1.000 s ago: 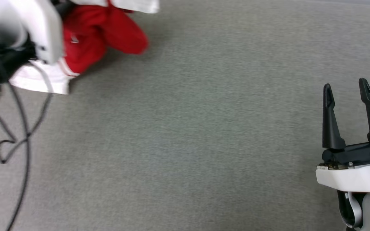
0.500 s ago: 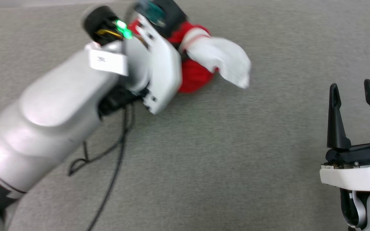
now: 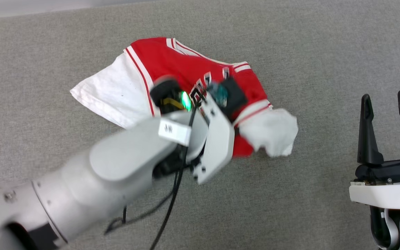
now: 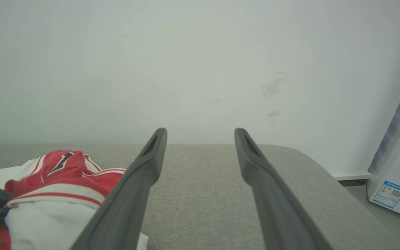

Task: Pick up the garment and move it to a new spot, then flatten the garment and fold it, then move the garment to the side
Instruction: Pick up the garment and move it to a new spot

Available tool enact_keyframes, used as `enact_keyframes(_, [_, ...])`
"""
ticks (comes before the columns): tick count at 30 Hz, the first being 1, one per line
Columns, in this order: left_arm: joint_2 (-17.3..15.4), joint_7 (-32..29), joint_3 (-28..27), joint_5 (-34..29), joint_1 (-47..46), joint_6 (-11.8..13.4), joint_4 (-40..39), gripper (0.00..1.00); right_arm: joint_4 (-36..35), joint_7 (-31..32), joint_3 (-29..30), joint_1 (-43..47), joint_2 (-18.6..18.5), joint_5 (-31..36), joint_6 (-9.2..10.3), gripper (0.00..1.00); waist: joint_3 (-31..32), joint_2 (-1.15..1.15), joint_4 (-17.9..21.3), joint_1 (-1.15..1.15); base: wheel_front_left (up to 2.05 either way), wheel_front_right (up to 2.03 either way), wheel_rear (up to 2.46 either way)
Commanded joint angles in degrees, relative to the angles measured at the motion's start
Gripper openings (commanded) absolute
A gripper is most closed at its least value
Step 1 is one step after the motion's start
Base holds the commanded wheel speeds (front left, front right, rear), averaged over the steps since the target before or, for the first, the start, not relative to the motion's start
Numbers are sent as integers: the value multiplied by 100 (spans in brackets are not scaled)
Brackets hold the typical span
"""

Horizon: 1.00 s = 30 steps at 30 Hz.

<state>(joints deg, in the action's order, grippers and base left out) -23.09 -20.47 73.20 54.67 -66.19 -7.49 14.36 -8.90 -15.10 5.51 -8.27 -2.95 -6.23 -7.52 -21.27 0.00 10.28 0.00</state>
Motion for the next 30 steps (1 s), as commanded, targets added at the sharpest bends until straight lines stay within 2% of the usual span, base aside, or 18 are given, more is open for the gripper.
enact_keyframes(1, [23,-63,13,-68,308,17,49,0,18,-10,0,20,14,-36,6,100,0,0,-4,0,0,0,0])
enact_keyframes(8, [84,-771,54,-559,1596,4,22,0,52,-10,-25,62,14,-33,6,100,42,0,-30,0,0,0,0])
enact_keyframes(12, [108,-585,61,-618,1774,4,86,0,89,-10,1,124,14,2,6,100,168,0,-95,0,0,0,0])
enact_keyframes(13, [125,-451,53,-605,1744,4,134,34,97,-10,13,143,14,12,6,100,213,0,-119,0,0,0,0])
enact_keyframes(14, [141,-288,42,-595,1709,4,200,100,106,-10,16,165,14,21,6,100,265,0,-144,0,0,0,0])
enact_keyframes(19, [187,627,-113,-565,1687,10,576,100,163,-10,35,331,13,63,6,100,574,0,-296,0,0,0,0])
enact_keyframes(22, [123,1165,-277,-593,1858,109,721,100,194,-10,18,447,13,110,6,100,763,0,-403,0,0,0,0])
enact_keyframes(27, [-146,2009,-669,-570,2223,559,605,100,280,-10,60,653,13,149,6,100,1075,0,-609,0,0,0,0])
enact_keyframes(30, [-358,2441,-908,-559,2473,918,448,100,337,-10,73,773,13,170,6,100,1245,0,-721,0,0,0,0])
